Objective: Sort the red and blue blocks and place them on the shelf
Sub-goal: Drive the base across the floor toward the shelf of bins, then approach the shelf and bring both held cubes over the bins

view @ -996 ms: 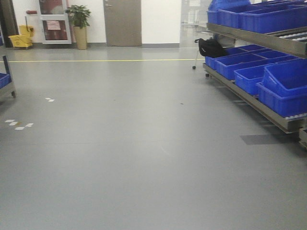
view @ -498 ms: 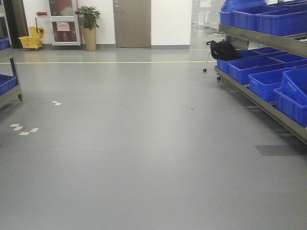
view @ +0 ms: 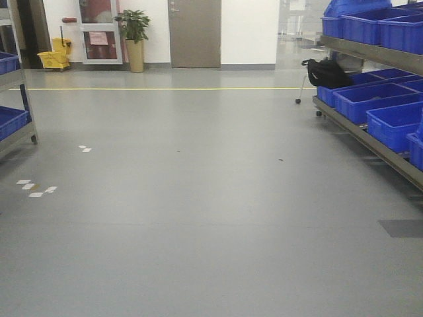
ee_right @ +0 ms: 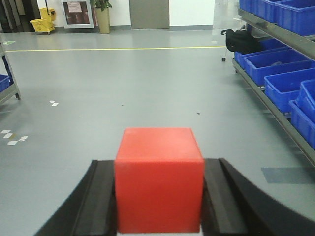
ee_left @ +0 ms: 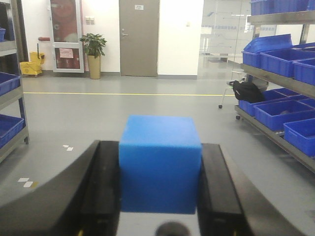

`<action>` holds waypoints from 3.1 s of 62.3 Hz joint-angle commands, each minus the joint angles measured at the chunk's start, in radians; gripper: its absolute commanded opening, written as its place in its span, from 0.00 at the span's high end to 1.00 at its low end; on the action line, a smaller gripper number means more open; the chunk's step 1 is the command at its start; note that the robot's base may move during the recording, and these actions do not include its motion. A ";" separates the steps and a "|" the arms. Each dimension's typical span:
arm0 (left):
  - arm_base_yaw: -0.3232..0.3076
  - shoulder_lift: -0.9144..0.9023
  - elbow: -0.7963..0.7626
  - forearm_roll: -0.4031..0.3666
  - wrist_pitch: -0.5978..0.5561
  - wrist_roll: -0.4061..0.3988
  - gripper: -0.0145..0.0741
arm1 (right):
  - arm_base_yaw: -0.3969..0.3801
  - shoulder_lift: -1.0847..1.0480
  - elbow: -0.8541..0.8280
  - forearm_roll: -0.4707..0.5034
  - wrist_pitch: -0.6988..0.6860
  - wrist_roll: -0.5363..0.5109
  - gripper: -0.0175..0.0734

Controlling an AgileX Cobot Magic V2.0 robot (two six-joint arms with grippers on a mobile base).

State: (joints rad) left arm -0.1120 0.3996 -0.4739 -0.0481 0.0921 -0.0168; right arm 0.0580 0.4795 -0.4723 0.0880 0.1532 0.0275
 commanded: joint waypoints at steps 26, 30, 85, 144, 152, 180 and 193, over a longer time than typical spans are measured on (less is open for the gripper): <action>0.001 0.005 -0.028 -0.006 -0.084 -0.004 0.70 | -0.005 0.002 -0.033 0.004 -0.095 -0.004 0.36; 0.001 0.005 -0.028 -0.006 -0.084 -0.004 0.70 | -0.005 0.002 -0.033 0.004 -0.095 -0.004 0.36; 0.001 0.005 -0.028 -0.006 -0.084 -0.004 0.70 | -0.005 0.002 -0.033 0.004 -0.095 -0.004 0.36; 0.001 0.005 -0.028 -0.006 -0.084 -0.004 0.70 | -0.005 0.002 -0.033 0.004 -0.095 -0.004 0.36; 0.001 0.005 -0.028 -0.006 -0.084 -0.004 0.70 | -0.005 0.002 -0.033 0.004 -0.095 -0.004 0.36; 0.001 0.005 -0.028 -0.006 -0.084 -0.004 0.70 | -0.005 0.002 -0.033 0.004 -0.095 -0.004 0.36; 0.001 0.005 -0.028 -0.006 -0.084 -0.004 0.70 | -0.005 0.002 -0.033 0.004 -0.095 -0.004 0.36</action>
State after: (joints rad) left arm -0.1120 0.3996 -0.4739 -0.0481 0.0921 -0.0168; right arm 0.0565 0.4795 -0.4723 0.0880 0.1532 0.0275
